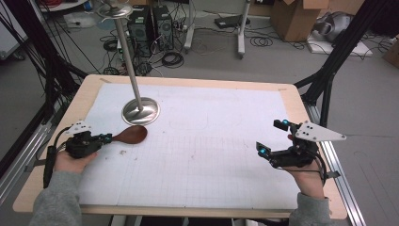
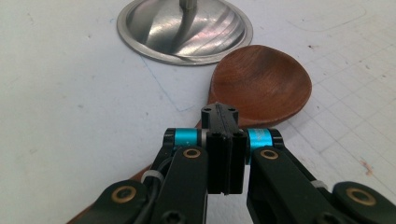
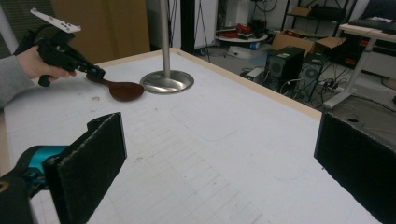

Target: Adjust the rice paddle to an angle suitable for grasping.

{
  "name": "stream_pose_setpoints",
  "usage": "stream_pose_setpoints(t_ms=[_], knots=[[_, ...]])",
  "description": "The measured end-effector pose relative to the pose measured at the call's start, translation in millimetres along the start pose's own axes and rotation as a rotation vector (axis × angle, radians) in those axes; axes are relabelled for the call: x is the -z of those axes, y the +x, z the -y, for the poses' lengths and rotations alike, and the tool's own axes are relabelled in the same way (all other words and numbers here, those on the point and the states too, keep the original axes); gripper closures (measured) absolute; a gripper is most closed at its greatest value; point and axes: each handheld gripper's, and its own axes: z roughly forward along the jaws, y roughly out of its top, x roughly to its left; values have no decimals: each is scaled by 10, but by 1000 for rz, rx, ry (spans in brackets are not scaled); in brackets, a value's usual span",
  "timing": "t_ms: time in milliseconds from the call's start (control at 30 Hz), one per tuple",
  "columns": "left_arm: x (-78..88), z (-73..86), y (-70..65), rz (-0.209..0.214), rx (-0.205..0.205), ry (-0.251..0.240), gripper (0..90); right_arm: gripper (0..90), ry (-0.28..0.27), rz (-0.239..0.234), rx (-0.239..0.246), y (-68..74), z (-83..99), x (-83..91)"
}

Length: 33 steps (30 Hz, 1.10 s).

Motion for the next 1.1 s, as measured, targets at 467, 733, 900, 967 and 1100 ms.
stream_pose_setpoints(t_ms=[467,733,900,967,1100], knots=[[-332,-297,-16,35,-35,17,896,10,1,-17,6,8,-1,-26],[-456,-447,-55,41,-71,27,896,10,23,-21,2,15,25,-87],[-573,-530,-44,47,-69,50,896,10,28,-31,9,47,25,-106],[-617,-546,-50,47,-59,38,896,10,36,-36,7,58,29,-115],[-695,-539,-34,52,-36,49,896,10,39,-41,13,59,32,-122]])
